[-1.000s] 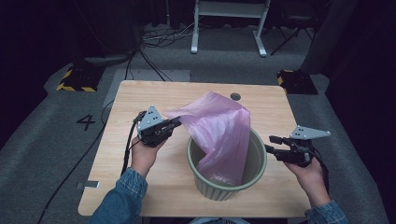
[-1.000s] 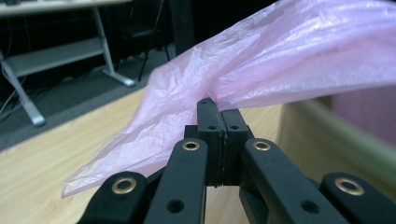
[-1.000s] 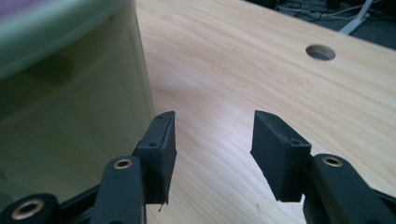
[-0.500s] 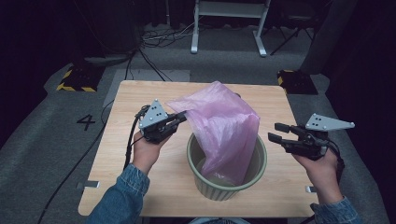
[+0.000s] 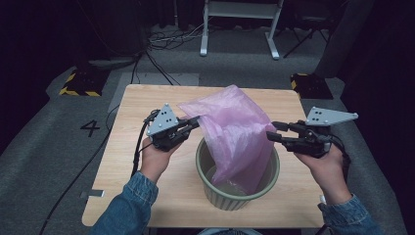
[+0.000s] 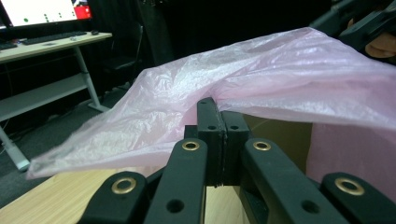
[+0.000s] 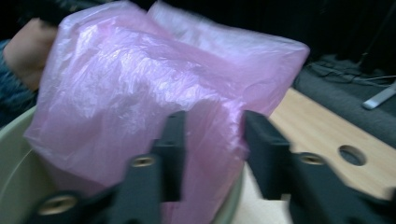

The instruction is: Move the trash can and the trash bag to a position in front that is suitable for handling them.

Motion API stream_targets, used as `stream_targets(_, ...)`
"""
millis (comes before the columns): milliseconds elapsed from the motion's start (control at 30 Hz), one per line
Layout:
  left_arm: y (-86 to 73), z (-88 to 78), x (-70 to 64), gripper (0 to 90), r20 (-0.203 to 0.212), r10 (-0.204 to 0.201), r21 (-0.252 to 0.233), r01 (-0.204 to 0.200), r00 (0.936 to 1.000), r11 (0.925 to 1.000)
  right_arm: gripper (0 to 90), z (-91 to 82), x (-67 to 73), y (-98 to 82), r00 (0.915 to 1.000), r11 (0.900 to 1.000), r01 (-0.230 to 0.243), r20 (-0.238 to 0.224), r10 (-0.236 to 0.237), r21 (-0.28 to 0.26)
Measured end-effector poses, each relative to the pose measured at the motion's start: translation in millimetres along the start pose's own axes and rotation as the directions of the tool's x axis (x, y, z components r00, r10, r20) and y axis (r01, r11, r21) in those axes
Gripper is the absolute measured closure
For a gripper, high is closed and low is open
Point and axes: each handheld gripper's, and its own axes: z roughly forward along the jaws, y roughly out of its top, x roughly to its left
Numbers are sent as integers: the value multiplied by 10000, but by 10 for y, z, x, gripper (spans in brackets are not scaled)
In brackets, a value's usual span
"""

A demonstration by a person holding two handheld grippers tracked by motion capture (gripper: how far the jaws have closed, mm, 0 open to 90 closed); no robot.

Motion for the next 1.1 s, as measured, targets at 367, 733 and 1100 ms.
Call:
stream_targets(367, -43, -74, -265, 893, 801, 376, 96, -385, 9961, 9992, 793, 114, 379, -172, 9920, 9819, 885, -1039, -717, 1672)
stream_targets(733, -83, 0, -543, 892, 1738, 775, 375, -852, 9817, 9957, 733, 67, 576, -304, 9858, 9579, 1096, -1524, -706, 2654)
stream_targets(1100, -131, 32, -617, 892, 2120, 823, 687, -989, 9738, 9927, 480, -152, 542, -180, 9923, 9836, 1004, -878, -879, 1499)
